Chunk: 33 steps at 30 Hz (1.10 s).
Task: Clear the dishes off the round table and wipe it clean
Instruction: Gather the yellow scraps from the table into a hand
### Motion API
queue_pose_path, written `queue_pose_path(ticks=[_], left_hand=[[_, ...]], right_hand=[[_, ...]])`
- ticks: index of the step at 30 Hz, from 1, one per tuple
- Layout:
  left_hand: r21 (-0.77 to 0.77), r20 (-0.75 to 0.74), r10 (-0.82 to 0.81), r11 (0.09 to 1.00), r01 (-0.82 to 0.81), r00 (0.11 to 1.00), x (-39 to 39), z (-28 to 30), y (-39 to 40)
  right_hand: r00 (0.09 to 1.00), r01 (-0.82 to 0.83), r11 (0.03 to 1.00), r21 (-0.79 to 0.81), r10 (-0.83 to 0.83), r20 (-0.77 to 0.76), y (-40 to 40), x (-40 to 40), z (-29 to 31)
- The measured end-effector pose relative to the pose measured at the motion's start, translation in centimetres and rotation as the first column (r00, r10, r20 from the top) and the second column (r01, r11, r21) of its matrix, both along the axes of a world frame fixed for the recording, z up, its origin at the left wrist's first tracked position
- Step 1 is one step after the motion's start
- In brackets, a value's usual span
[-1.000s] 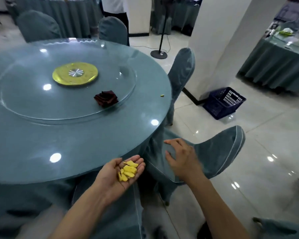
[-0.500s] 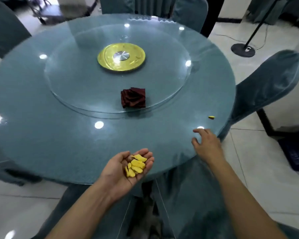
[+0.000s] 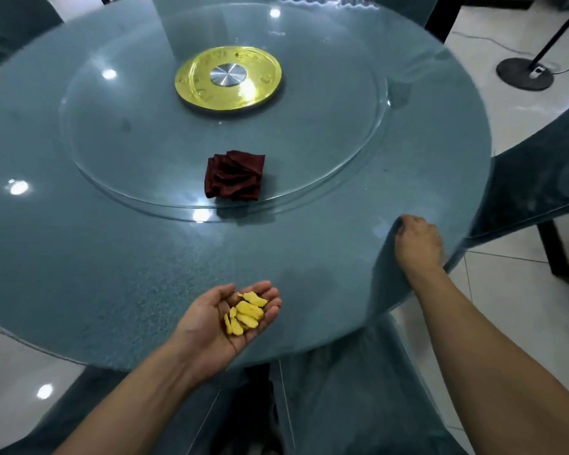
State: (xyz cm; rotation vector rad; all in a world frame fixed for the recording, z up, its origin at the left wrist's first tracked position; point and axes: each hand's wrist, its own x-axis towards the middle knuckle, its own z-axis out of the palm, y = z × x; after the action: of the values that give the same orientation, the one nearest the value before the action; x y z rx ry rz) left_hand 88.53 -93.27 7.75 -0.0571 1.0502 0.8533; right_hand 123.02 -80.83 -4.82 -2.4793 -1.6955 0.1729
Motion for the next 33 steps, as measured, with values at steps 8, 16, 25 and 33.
queue_pose_path(ticks=[8,16,25,33], left_hand=[[-0.027,0.021,0.001,1.0,-0.001,1.0,-0.5,0.4,0.8],[-0.072,0.046,0.068,0.995,-0.065,0.997,-4.1,1.2,1.6],[-0.133,-0.008,0.133,0.982,-0.132,0.991,-10.3,2.8,5.4],[-0.04,-0.016,0.221,0.974,-0.222,0.975,-15.0,3.0,10.8]], right_hand=[[0.996,0.071,0.994,0.077,-0.067,-0.06,-3.2,-2.3,0.0],[0.933,0.009,1.0,0.014,-0.004,-0.361,-6.6,-10.1,2.1],[0.551,-0.309,0.911,0.272,0.404,-0.73,-7.6,-30.2,14.9],[0.531,-0.567,0.771,0.29,0.611,-0.586,0.0,-35.4,17.1]])
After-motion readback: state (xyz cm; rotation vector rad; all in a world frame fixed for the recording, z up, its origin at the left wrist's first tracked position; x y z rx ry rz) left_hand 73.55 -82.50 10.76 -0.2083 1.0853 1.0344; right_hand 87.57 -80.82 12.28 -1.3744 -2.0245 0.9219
